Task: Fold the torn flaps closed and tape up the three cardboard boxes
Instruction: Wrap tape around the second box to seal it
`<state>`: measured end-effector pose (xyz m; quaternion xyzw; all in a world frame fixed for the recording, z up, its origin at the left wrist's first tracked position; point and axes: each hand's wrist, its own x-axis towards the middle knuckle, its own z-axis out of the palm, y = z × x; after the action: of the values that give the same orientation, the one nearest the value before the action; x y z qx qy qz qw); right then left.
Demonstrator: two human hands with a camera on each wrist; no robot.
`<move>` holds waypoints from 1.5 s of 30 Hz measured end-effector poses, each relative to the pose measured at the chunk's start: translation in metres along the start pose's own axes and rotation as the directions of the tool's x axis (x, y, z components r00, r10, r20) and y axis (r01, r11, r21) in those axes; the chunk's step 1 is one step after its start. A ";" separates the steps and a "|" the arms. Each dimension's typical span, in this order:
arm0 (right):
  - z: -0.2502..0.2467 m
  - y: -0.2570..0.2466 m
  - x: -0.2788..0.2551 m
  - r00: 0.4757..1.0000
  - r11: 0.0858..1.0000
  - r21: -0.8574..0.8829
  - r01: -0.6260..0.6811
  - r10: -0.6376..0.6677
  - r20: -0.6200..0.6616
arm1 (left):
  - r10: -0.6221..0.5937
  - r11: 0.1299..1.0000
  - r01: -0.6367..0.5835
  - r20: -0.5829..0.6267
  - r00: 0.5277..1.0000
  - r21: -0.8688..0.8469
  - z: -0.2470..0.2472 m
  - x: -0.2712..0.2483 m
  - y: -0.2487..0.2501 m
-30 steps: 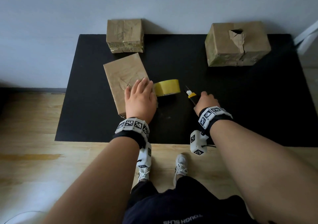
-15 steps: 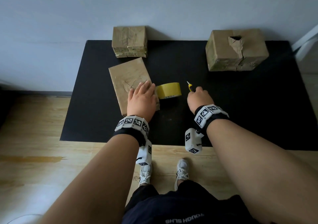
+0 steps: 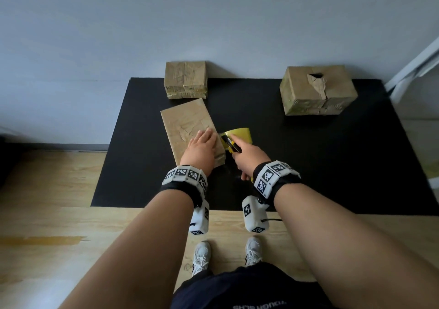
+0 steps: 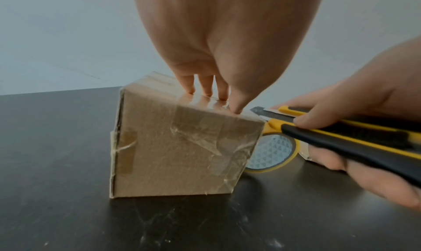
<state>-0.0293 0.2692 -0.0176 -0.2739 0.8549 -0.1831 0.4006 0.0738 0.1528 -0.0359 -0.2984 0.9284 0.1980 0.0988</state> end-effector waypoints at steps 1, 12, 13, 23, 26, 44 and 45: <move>0.001 -0.001 0.002 1.000 1.000 0.015 -0.011 0.011 0.013 | 0.000 1.000 0.000 0.009 1.000 -0.001 -0.001 0.000 0.000; -0.016 -0.006 0.002 0.995 0.994 -0.107 -0.009 0.020 0.100 | 0.021 1.000 -0.021 0.031 0.999 -0.004 -0.004 0.001 -0.001; -0.019 -0.006 0.000 0.994 0.989 -0.146 0.004 0.012 0.109 | 0.017 1.000 -0.017 0.027 0.999 -0.005 -0.004 0.001 -0.001; -0.031 0.007 -0.003 1.000 0.998 0.054 -0.014 0.015 -0.021 | -0.002 1.000 0.004 -0.173 0.985 0.012 -0.002 0.000 0.011; -0.035 0.013 0.000 0.991 0.990 0.142 -0.005 0.024 -0.134 | -0.028 0.999 0.031 -0.250 0.968 0.010 0.003 0.006 0.011; -0.033 0.086 0.059 0.974 0.907 -0.358 -0.222 0.193 -0.114 | -0.326 0.940 0.242 -0.418 0.848 -0.241 0.015 0.004 0.023; -0.035 0.085 0.061 0.977 0.910 -0.358 -0.207 0.172 -0.128 | -0.351 0.931 0.269 -0.400 0.847 -0.246 0.015 0.004 0.023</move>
<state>-0.1162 0.3015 -0.0770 -0.2510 0.9144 0.0080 0.3175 0.0581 0.1747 -0.0434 -0.4893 0.8441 0.1903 -0.1089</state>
